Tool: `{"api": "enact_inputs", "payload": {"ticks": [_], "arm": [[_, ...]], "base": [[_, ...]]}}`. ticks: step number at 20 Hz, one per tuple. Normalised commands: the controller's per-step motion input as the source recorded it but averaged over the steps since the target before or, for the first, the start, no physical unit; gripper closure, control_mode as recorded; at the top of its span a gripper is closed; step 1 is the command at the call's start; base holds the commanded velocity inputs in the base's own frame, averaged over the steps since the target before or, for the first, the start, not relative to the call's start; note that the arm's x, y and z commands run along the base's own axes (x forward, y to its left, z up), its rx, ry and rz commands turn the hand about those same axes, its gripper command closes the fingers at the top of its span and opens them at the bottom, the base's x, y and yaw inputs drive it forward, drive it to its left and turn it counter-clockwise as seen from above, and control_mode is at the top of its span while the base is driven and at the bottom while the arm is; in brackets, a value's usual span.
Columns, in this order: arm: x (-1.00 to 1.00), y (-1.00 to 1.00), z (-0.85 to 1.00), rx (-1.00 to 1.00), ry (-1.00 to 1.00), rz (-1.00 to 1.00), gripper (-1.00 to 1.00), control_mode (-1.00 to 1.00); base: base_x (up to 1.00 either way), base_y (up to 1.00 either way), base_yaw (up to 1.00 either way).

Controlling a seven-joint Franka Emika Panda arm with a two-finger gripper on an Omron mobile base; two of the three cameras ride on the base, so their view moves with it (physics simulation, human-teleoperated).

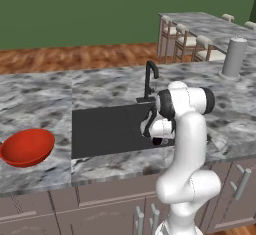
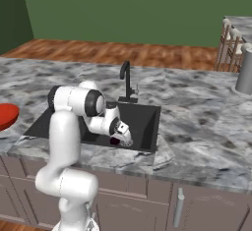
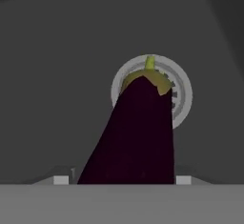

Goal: Pick the eggplant from the sink and place it in the bowl. Then pick the bowl and place it in the microwave. Then close the microwave door and press the start button.

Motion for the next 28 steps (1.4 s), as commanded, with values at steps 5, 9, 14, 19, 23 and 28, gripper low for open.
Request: {"api": "enact_inputs", "payload": {"ticks": [5, 9, 14, 19, 23, 28], "arm": [[-0.45, 0.10, 1.00, 0.00, -0.05, 0.00, 1.00, -1.00], [-0.27, 0.21, 1.00, 0.00, -0.04, 0.00, 1.00, -1.00], [-0.39, 0.34, 1.00, -0.01, 0.00, 0.00, 1.00, -1.00], [-0.56, 0.43, 1.00, 0.00, 0.02, 0.00, 1.00, -1.00], [-0.77, 0.51, 1.00, 0.00, 0.01, 0.07, 1.00, -1.00], [-0.73, 0.73, 0.81, -0.07, 0.00, 0.28, 1.00, -1.00]], "base": [[0.00, 0.00, 0.00], [0.00, 0.00, 0.00], [0.00, 0.00, 0.00], [0.00, 0.00, 0.00], [0.00, 0.00, 0.00], [0.00, 0.00, 0.00]]}}
